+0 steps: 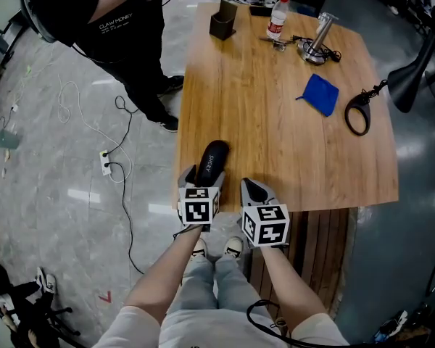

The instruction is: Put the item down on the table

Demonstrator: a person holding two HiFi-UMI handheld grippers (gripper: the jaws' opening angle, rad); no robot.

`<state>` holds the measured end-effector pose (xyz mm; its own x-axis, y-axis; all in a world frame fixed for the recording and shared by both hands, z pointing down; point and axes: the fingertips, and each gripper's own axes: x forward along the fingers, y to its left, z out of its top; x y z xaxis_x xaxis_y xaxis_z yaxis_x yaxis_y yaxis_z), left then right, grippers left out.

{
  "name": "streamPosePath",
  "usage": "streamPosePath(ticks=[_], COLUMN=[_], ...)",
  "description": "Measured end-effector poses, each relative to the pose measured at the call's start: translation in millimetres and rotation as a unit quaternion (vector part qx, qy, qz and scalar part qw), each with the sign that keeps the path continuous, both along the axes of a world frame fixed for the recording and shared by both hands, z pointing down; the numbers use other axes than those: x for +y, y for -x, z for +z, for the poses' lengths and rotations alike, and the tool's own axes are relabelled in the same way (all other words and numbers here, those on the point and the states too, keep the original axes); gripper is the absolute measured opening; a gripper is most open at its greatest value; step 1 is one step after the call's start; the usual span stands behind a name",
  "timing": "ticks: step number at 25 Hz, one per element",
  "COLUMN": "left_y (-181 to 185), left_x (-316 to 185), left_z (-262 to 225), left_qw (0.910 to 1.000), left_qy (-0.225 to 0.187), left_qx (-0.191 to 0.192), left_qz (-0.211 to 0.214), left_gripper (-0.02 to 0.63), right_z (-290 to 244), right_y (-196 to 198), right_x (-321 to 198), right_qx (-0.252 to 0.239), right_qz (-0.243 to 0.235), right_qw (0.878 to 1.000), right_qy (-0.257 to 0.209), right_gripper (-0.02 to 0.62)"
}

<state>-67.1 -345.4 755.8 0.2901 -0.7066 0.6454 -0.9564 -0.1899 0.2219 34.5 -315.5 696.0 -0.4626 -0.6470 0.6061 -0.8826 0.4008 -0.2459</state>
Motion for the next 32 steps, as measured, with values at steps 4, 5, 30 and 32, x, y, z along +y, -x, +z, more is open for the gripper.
streamPosePath(ticks=[4,5,30,32], left_y=[0.6,0.4,23.1,23.6], left_x=[10.0,16.4,204.0,205.8], left_z=[-21.9,-26.9,-201.4,-202.1], left_qw=[0.9999,0.9999,0.9963,0.9962], left_qy=[-0.011,-0.012,-0.076,-0.078], left_qx=[-0.006,-0.003,0.028,0.026], left_qz=[0.006,0.007,-0.03,-0.031], left_gripper=[0.347,0.326,0.006,0.006], right_z=[-12.3,-16.0,-151.3,-154.5], right_y=[-3.0,-3.8,9.2,10.1], right_x=[4.4,8.0,174.0,177.4], right_qx=[-0.001,-0.001,-0.027,-0.036], right_qz=[0.004,0.005,0.011,0.01], right_qw=[1.0,1.0,0.999,0.998], right_qy=[-0.005,-0.006,-0.043,-0.048], right_gripper=[-0.002,-0.002,-0.002,-0.002])
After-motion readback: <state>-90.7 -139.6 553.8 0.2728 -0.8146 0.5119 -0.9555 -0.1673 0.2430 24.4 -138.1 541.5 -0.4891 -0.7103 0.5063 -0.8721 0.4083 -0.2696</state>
